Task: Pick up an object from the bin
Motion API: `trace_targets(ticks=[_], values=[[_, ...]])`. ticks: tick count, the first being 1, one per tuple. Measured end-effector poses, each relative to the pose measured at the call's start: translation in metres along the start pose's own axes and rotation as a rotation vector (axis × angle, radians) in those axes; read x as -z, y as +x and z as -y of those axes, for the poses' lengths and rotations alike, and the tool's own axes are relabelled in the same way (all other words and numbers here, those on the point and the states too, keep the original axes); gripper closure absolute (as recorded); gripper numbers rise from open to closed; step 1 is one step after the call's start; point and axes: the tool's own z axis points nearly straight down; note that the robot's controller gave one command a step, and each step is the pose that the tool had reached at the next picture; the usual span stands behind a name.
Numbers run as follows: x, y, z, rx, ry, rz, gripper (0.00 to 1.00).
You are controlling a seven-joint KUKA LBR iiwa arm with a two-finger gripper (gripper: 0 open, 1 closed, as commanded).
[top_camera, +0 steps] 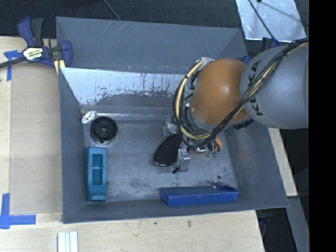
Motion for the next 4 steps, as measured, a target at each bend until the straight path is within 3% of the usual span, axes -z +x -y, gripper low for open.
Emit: trace_targets(ticks=[1, 2, 4], values=[[-0.028, -0.006, 0.000, -0.198, 0.001, -0.006, 0.00], [-0.041, -0.012, -0.006, -0.275, 0.000, -0.005, 1.00], [-0.041, -0.012, -0.006, -0.277, 0.000, -0.005, 1.00]])
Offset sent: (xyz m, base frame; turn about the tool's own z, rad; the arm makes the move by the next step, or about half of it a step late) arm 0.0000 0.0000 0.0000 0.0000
